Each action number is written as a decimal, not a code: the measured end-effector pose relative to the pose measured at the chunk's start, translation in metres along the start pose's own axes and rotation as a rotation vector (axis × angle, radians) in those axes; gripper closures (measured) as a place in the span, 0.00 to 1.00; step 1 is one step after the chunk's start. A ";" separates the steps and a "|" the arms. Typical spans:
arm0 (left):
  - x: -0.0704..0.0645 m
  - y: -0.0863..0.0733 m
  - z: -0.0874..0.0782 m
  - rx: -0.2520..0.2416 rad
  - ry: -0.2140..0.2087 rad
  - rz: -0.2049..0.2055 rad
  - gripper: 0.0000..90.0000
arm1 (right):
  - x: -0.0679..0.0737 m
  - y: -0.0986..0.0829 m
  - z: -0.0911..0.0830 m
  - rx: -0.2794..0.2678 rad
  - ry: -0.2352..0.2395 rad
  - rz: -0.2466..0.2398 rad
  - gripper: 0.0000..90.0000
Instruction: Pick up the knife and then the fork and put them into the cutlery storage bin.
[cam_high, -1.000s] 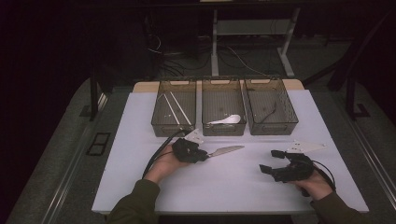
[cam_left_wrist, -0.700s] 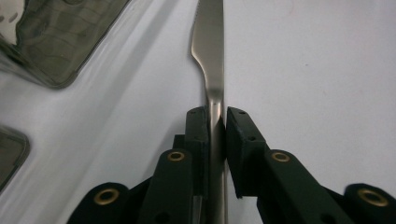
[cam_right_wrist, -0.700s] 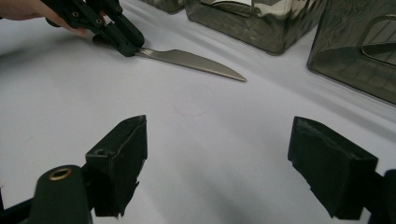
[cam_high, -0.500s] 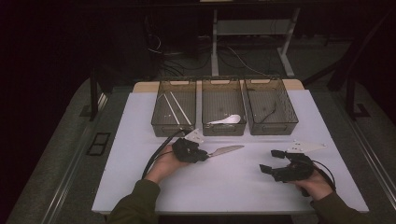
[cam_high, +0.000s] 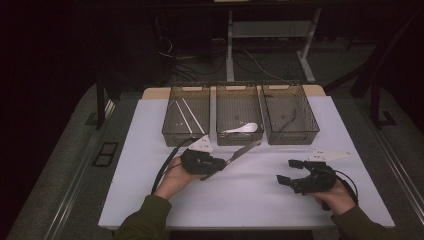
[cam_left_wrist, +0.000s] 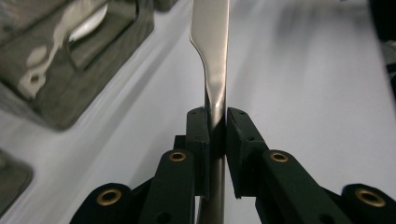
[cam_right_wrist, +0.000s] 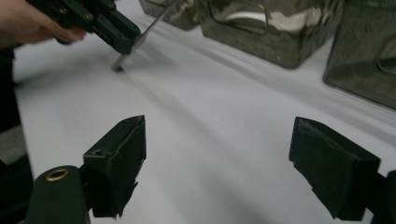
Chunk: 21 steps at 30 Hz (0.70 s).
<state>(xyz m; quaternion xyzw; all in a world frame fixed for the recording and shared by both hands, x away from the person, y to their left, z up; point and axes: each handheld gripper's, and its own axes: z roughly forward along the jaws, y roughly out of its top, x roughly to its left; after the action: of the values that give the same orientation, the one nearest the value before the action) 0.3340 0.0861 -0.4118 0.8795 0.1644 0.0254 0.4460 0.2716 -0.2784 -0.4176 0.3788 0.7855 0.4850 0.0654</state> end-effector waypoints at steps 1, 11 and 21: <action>-0.002 0.002 -0.001 -0.009 0.003 0.003 0.88 | 0.002 0.003 -0.001 -0.023 0.029 0.008 0.21; -0.027 0.016 -0.004 -0.085 0.052 0.013 0.88 | 0.027 0.038 0.020 -0.103 0.149 0.016 0.38; -0.041 0.028 0.004 -0.110 0.138 0.003 0.88 | 0.039 0.068 0.053 -0.145 0.206 0.048 0.68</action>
<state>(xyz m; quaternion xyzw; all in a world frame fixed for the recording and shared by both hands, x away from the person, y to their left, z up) 0.3033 0.0549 -0.3876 0.8500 0.1917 0.0958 0.4811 0.3052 -0.1986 -0.3802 0.3401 0.7415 0.5784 0.0000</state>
